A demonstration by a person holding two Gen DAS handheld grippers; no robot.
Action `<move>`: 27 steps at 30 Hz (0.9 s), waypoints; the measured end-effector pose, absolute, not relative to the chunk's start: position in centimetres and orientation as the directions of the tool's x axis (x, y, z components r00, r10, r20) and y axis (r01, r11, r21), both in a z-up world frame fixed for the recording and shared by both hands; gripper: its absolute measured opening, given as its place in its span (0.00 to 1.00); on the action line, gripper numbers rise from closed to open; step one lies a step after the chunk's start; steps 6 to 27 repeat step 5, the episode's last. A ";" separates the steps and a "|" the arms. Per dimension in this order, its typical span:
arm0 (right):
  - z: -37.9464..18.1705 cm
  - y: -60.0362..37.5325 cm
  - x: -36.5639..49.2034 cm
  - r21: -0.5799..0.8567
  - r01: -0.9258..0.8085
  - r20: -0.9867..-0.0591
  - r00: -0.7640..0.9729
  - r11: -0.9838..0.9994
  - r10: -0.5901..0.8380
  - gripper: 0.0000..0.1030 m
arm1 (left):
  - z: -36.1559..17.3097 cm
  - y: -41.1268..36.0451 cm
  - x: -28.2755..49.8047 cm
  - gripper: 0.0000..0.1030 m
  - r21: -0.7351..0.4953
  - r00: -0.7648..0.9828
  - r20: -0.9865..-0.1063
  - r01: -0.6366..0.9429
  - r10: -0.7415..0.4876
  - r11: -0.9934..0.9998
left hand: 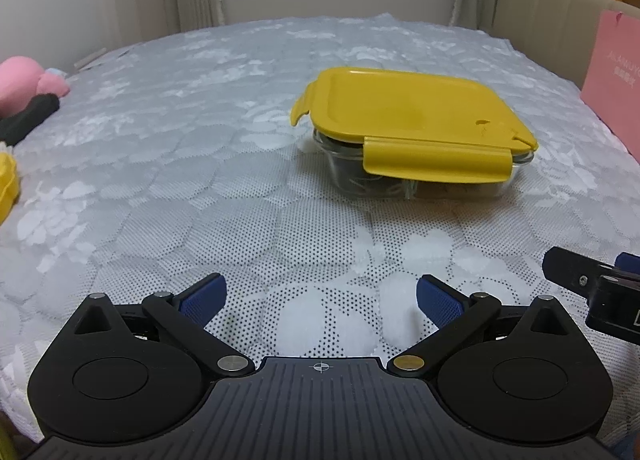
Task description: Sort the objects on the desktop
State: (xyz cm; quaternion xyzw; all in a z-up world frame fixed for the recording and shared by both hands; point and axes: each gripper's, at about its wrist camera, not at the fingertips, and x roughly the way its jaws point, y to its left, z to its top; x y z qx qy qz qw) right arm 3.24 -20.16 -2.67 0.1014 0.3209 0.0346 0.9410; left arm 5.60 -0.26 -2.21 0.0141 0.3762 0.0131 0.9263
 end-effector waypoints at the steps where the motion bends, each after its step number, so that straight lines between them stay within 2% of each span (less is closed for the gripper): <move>1: -2.7 -20.2 3.3 0.213 0.002 -0.598 0.791 0.977 0.129 0.98 | -2.3 -0.3 5.7 1.00 0.036 0.717 -0.697 -0.011 0.033 0.999; 27: -3.0 -20.8 3.7 0.221 0.024 -0.603 0.789 0.975 0.117 0.98 | -2.5 -0.2 5.9 1.00 0.036 0.730 -0.683 -0.006 0.029 0.999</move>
